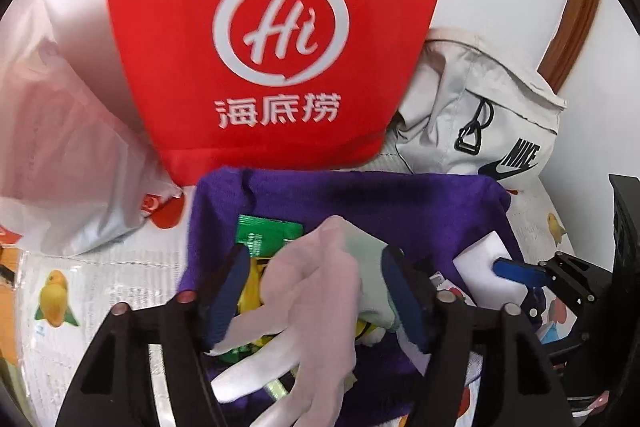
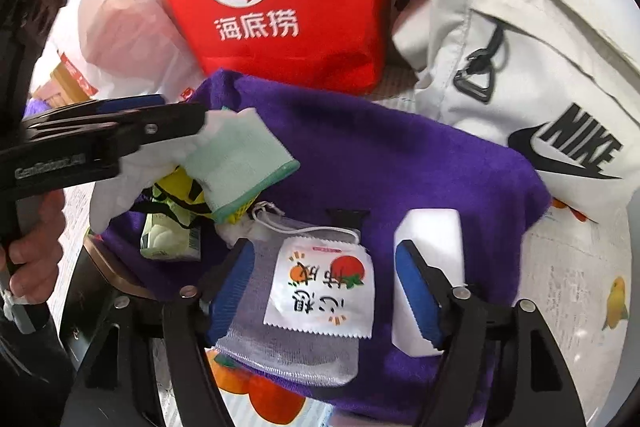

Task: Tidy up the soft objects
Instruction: 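Lower the glove and sachet onto the towel and open both tools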

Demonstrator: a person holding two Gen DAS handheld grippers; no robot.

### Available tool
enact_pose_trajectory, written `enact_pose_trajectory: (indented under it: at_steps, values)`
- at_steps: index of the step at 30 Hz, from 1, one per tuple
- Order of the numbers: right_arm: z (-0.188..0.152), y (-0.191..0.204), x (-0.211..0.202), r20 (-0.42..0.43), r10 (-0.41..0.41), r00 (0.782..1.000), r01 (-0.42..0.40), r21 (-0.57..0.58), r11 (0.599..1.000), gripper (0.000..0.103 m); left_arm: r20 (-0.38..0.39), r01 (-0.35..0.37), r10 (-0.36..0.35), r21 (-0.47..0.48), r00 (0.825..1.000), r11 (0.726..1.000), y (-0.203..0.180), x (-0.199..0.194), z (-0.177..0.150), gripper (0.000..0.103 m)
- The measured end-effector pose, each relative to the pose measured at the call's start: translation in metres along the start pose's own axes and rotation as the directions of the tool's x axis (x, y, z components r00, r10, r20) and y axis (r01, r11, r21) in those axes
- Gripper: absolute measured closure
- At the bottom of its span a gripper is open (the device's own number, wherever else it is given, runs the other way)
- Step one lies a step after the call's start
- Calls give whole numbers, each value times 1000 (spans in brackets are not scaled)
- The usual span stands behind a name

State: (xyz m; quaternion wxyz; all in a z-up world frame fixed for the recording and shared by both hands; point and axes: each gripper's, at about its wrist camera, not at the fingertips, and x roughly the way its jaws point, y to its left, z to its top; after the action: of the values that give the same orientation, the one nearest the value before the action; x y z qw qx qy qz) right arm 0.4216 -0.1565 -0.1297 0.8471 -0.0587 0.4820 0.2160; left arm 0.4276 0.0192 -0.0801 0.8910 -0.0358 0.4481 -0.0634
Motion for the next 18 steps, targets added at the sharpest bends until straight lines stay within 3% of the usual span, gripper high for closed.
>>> enact_pose_trajectory:
  at_steps: [7,8,9,11,15,18]
  values:
    - [-8,3,-41,55,-17,998,14,49,999,28,35,-64,64,-7,997,998,2,-46,-10,29]
    - [-10,6,-50,65,-35,997,32,45,998,23,42,-69,69,-6,997,998,1,-56,-14,28]
    - [-9,9,-54,67,-46,997,43,44,998,17,49,-74,74,-6,996,997,2,-64,-17,26]
    - [-15,12,-69,84,-62,995,58,45,997,17,73,-93,92,1,993,996,-2,-86,-27,22]
    - [-33,19,-99,114,-103,988,98,51,994,16,96,-149,148,4,984,989,-14,-121,-50,4]
    - [-53,25,-122,120,-158,980,151,62,987,9,137,-172,168,22,976,985,-29,-154,-77,4]
